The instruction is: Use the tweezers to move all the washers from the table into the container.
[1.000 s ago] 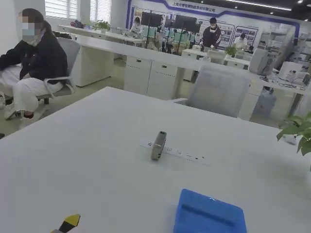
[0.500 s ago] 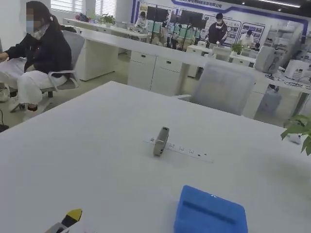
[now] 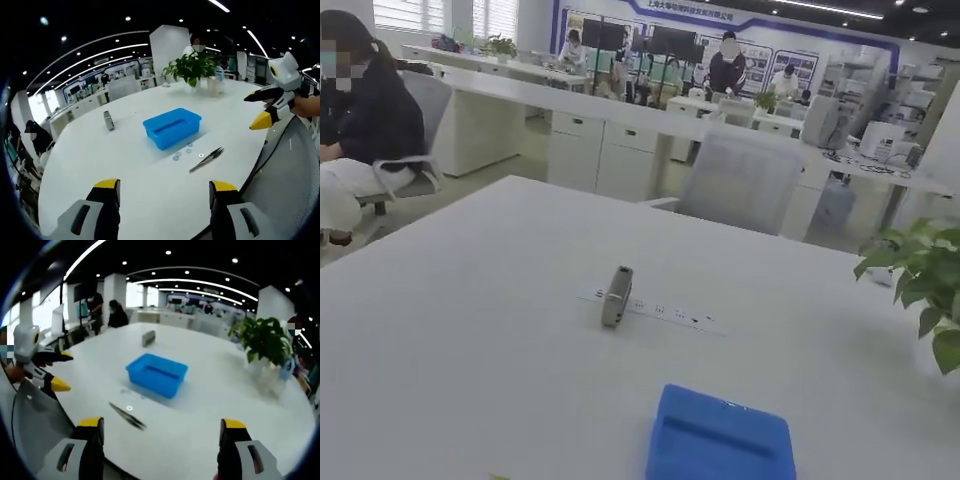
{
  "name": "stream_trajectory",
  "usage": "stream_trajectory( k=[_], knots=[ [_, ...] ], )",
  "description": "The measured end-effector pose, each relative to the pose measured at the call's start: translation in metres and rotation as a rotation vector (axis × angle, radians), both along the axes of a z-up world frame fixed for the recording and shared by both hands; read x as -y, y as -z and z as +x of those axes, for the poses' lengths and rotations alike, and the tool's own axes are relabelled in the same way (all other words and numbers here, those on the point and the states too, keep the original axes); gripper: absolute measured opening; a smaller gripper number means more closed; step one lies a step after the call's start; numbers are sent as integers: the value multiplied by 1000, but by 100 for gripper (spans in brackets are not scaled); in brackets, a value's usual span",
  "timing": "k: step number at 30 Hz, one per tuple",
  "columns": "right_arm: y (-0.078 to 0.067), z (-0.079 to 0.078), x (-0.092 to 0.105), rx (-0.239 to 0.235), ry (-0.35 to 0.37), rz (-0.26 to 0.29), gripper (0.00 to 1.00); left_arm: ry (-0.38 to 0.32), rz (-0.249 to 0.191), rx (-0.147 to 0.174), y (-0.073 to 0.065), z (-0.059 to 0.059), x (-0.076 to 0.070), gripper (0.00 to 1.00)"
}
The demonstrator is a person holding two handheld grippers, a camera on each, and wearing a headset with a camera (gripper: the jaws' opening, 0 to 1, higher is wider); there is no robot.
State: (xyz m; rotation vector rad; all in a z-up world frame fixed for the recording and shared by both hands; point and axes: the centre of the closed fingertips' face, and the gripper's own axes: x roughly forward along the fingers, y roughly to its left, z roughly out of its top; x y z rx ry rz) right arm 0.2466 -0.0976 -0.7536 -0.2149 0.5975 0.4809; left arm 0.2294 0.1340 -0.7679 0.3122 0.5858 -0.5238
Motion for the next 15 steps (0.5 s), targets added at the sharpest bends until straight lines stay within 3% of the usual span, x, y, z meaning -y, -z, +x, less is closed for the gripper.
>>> stream_trajectory(
  k=[1,4,9,11,15],
  knots=[
    [1,-1,-2,-5,-3,1,94,33,10,-17,3,0,4,73],
    [4,-2,-8,-15,-15,4,94,91,6,-23,5,5,15,65],
    [10,-3,-11,-37,-24,3,93,161,25,-80,18,12,25,59],
    [11,-3,-11,-42,-23,-1,93,182,12,-98,22,14,28,50],
    [13,-3,-10,-54,-17,1,92,214,-25,-115,25,21,37,46]
  ],
)
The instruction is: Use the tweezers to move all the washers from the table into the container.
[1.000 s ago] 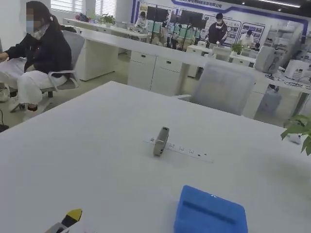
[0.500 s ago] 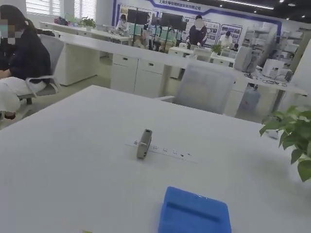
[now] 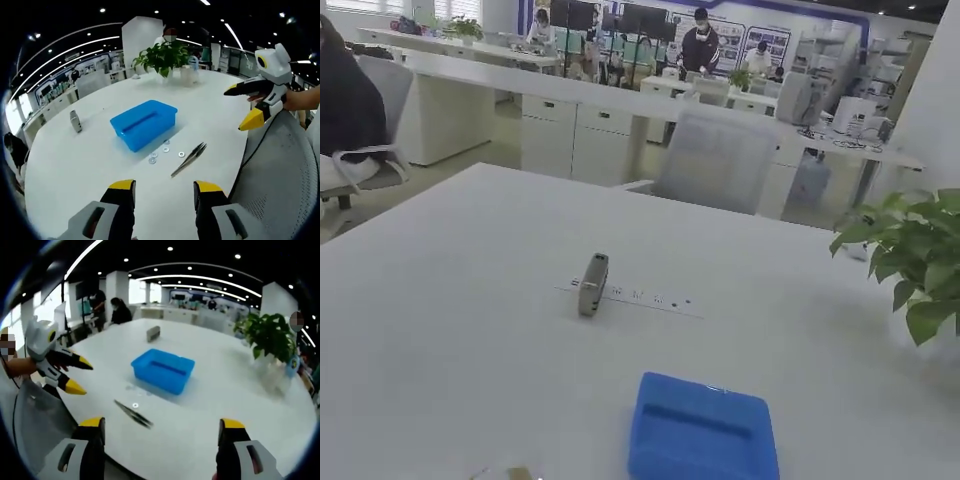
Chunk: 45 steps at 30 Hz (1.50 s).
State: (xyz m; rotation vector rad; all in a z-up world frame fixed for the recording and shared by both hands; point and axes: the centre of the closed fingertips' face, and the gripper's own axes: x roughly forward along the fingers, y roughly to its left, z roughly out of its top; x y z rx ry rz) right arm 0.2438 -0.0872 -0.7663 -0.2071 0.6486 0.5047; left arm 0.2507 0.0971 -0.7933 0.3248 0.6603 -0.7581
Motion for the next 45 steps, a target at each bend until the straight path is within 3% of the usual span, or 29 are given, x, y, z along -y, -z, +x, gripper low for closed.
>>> stream_trajectory(
  k=[4,9,10,14,20,21,22,23,24,25,29,31,33,35,38,45],
  knots=[
    [4,-1,0,-15,2,-3,92,43,-6,-8,9,9,10,34],
    [9,-3,-9,-35,-27,-16,91,163,-18,-53,33,11,25,17],
    [9,-3,-10,-35,-29,-18,91,177,-13,-83,41,11,27,15],
    [11,-3,-18,-48,-48,-5,91,190,-23,-102,51,20,34,14],
    [15,-4,-21,-60,-68,-18,91,268,25,-103,68,22,44,9],
    [14,-3,-21,-61,-68,-17,91,296,51,-98,71,21,44,8],
    [14,-2,-21,-61,-66,-17,91,310,66,-93,72,21,45,7],
    [14,-2,-21,-59,-64,-16,90,339,58,-56,69,23,50,4],
    [14,-1,-20,-59,-63,-13,90,339,77,-85,73,19,48,2],
    [16,0,-20,-67,-62,-14,90,367,82,-68,72,19,51,1],
    [22,-1,-23,-87,-97,-46,88,413,119,-70,74,11,52,0],
    [26,-3,-29,-113,-143,-62,85,421,133,-57,74,8,54,0],
    [33,-9,-37,-171,-203,-67,78,440,139,-68,70,2,54,0],
    [34,-6,-45,-152,-228,-71,72,429,131,-71,64,-1,53,0],
    [39,-7,-55,-160,-277,-93,66,424,103,-48,49,-6,55,0],
    [45,-7,-85,-158,-396,-111,57,434,68,27,6,-14,60,0]
  ],
)
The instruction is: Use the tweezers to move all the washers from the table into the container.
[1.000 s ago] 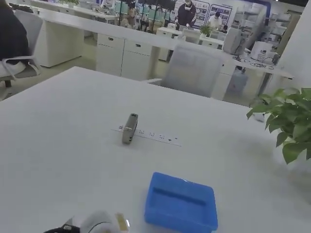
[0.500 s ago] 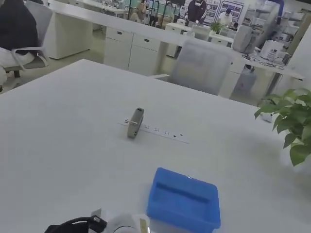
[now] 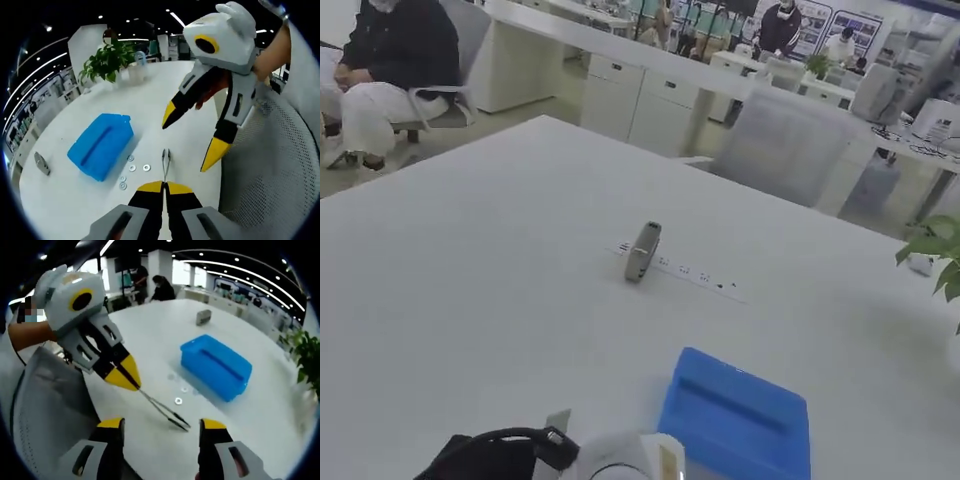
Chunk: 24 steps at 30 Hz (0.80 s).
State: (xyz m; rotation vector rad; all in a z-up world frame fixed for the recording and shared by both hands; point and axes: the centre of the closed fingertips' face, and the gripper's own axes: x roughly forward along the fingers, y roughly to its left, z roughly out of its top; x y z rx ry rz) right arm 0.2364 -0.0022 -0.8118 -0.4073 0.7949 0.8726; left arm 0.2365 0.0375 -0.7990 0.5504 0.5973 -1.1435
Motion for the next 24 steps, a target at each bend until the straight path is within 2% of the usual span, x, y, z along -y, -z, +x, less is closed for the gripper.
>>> stream_trajectory(
  k=[3,6,10,13,17,18,24],
  knots=[
    [2,1,-11,-1,-35,-2,52,3,-32,24,-18,0,4,0],
    [6,2,-22,-8,-64,-2,44,13,-48,36,-29,-1,7,0],
    [9,4,-30,-8,-58,10,28,50,-45,29,-31,-3,13,0],
    [7,9,-32,12,-31,8,23,71,-37,37,-33,-2,15,0],
    [5,17,-27,30,-2,11,11,77,-49,38,-38,-2,18,0],
    [3,16,-29,17,7,38,11,82,-48,45,-39,-1,19,0],
    [3,15,-30,33,-6,32,10,120,-18,63,-41,-2,20,0]
  ],
)
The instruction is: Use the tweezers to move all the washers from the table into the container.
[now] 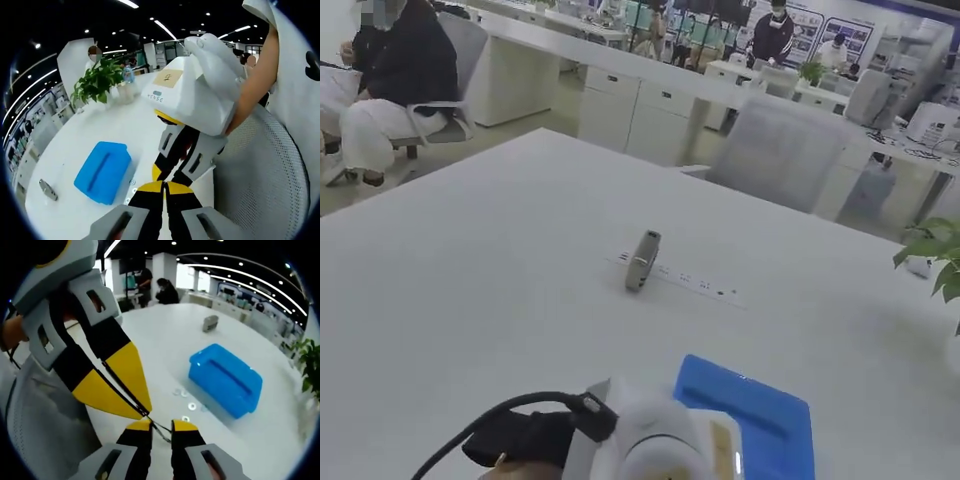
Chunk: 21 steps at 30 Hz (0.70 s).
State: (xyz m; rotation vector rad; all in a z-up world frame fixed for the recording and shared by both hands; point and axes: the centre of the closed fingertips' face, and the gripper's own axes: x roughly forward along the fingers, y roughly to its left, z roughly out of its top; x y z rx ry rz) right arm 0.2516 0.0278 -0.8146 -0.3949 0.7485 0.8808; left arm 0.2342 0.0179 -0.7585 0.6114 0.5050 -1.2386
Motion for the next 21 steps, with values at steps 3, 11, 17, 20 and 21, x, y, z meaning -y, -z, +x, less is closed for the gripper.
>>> stream_trajectory(
  k=[3,11,17,20,21],
  knots=[
    [0,0,-2,-8,-4,12,13,21,-1,1,0,-2,0,0],
    [0,-5,-7,29,-134,-35,12,223,50,28,-1,-10,7,0],
    [4,-4,-1,27,-163,-56,14,273,67,-8,-1,2,7,0],
    [3,1,2,21,-144,-59,11,265,51,-15,-3,6,13,0],
    [4,4,4,26,-136,-61,10,266,48,-11,-3,8,16,0]
  ],
)
